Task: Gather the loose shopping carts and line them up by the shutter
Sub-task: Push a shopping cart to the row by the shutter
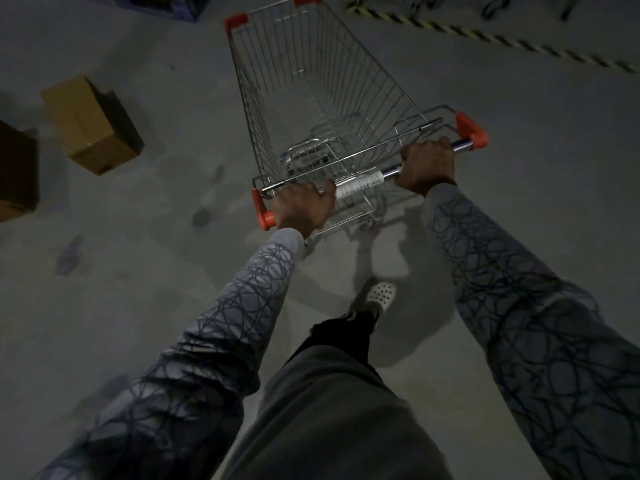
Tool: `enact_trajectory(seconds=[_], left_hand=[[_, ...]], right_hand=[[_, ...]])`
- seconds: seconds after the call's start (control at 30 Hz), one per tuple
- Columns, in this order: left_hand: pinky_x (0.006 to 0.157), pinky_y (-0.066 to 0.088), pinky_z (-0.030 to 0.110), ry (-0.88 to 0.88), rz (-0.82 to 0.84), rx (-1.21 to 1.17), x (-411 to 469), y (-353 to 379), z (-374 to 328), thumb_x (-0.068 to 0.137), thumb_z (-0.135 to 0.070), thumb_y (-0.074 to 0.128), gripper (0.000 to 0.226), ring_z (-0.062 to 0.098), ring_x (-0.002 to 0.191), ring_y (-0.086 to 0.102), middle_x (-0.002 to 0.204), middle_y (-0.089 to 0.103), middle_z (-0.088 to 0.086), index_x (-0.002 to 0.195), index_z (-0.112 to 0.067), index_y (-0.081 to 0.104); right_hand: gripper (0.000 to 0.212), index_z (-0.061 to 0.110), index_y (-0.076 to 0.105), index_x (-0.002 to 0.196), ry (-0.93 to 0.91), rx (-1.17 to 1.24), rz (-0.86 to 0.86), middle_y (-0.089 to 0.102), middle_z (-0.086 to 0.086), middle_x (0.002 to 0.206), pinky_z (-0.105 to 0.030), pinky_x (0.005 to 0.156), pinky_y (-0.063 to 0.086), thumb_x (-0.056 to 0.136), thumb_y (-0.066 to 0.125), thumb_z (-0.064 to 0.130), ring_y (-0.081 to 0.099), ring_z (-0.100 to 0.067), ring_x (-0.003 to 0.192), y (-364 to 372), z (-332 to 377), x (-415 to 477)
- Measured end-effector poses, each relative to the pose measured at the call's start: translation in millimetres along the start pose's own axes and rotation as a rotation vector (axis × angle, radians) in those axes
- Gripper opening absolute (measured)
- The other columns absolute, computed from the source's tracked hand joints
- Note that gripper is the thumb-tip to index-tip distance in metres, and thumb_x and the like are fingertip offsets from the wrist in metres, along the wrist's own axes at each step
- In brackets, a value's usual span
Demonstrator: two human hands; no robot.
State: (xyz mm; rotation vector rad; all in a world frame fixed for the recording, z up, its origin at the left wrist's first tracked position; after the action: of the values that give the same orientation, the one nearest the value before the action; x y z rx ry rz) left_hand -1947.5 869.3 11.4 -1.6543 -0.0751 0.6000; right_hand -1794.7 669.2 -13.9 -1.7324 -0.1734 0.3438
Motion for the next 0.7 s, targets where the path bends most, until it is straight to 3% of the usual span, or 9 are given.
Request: enact_trajectory(seconds=[0.07, 0.33, 0.47, 0.7], left_hand=[[0.097, 0.039, 0.045, -0.002, -0.021, 0.016, 29, -6, -46, 0.101, -0.061, 0.016, 0.073, 0.034, 0.113, 0.062, 0.12, 0.068, 0.015, 0.12, -0.012, 0.067], [0.108, 0.032, 0.046, 0.033, -0.019, 0.024, 112, -35, -238, 0.102, -0.06, 0.02, 0.069, 0.032, 0.124, 0.057, 0.131, 0.063, 0.013, 0.128, -0.013, 0.064], [0.108, 0.031, 0.048, 0.078, 0.02, 0.105, 145, -31, -334, 0.101, -0.062, 0.018, 0.072, 0.033, 0.125, 0.056, 0.132, 0.062, 0.014, 0.128, -0.013, 0.063], [0.114, 0.021, 0.05, 0.109, -0.017, 0.106, 175, -25, -521, 0.096, -0.07, 0.013, 0.08, 0.032, 0.125, 0.056, 0.13, 0.064, 0.01, 0.124, -0.021, 0.069]], right_hand=[[0.036, 0.016, 0.072, 0.093, -0.001, 0.002, -0.004, 0.073, -0.012, 0.088, -0.044, 0.103, 0.036, 0.07, 0.062, 0.042, 0.069, -0.033, 0.088, 3, -42, 33], [0.049, 0.016, 0.069, 0.102, 0.064, 0.025, 0.019, 0.073, -0.011, 0.097, -0.042, 0.106, 0.032, 0.07, 0.044, 0.043, 0.068, -0.031, 0.094, 21, -227, 121], [0.029, 0.014, 0.069, 0.092, 0.12, 0.011, -0.002, 0.073, -0.01, 0.092, -0.045, 0.109, 0.029, 0.077, 0.054, 0.034, 0.069, -0.032, 0.091, 34, -321, 142], [0.03, 0.012, 0.068, 0.1, 0.147, -0.021, -0.021, 0.073, -0.015, 0.097, -0.054, 0.114, 0.027, 0.086, 0.054, 0.034, 0.068, -0.034, 0.095, 64, -511, 175]])
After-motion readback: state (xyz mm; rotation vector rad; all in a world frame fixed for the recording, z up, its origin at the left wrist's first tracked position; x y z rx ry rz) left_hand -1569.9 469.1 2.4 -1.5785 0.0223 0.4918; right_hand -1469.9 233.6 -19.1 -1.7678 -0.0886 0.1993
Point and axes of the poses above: each hand's wrist, its own x-axis towards the middle knuckle, its own y-axis out of the palm, z = x × y, the point moved 10 cm from there along x, towards the middle knuckle
